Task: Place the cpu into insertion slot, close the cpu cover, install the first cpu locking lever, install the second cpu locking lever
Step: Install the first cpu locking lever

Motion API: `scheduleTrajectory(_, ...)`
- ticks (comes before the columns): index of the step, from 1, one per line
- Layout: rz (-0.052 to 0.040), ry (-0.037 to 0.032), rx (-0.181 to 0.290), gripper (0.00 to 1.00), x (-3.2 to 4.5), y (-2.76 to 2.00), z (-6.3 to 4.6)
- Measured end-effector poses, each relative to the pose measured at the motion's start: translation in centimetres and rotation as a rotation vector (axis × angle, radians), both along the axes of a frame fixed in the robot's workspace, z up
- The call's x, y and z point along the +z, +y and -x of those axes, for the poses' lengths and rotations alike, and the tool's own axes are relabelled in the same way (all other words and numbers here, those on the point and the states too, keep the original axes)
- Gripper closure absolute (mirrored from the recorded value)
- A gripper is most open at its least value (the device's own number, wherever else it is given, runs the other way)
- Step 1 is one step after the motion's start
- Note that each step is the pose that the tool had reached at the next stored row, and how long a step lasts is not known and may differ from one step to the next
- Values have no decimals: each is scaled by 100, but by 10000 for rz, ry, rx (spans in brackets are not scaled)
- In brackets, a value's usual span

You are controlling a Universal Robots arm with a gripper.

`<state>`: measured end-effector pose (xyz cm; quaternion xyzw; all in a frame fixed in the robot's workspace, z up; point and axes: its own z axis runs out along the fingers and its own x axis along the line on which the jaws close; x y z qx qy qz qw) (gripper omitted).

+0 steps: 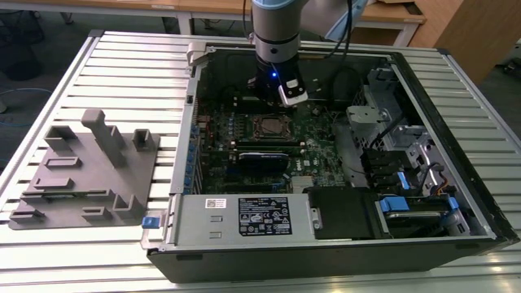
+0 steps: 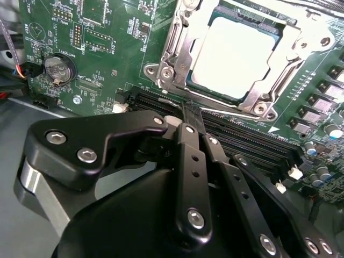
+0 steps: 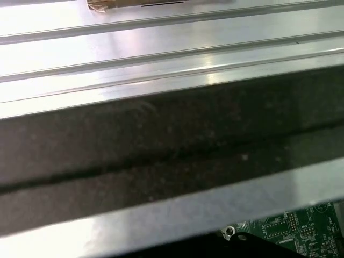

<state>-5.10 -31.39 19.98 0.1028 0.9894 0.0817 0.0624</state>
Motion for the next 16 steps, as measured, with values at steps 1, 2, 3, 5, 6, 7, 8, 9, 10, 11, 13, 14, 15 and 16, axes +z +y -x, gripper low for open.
scheduleTrajectory(1, -1, -25, 0, 89, -2, 0, 5)
scheduleTrajectory(2, -1, -51, 1, 89, -4, -1, 14)
scheduleTrajectory(3, 0, -73, 0, 89, -6, -1, 25)
scheduleTrajectory(5, -4, -109, 0, 89, -10, 0, 47)
scheduleTrajectory(6, -4, -124, -1, 89, -11, 0, 56)
scheduleTrajectory(7, -4, -134, 0, 89, -13, 0, 64)
scheduleTrajectory(8, -7, -143, 0, 89, -14, 0, 70)
scheduleTrajectory(9, -9, -149, 0, 89, -15, 1, 75)
scheduleTrajectory(10, -10, -153, 0, 89, -15, 0, 78)
scheduleTrajectory(11, -12, -160, -1, 89, -15, 0, 81)
scheduleTrajectory(13, -20, -171, 0, 89, -17, 1, 84)
scheduleTrajectory(14, -25, -175, 1, 89, -17, 1, 85)
scheduleTrajectory(15, -28, -179, 1, 89, -18, 1, 86)
scheduleTrajectory(16, -30, -183, 0, 89, -19, 1, 86)
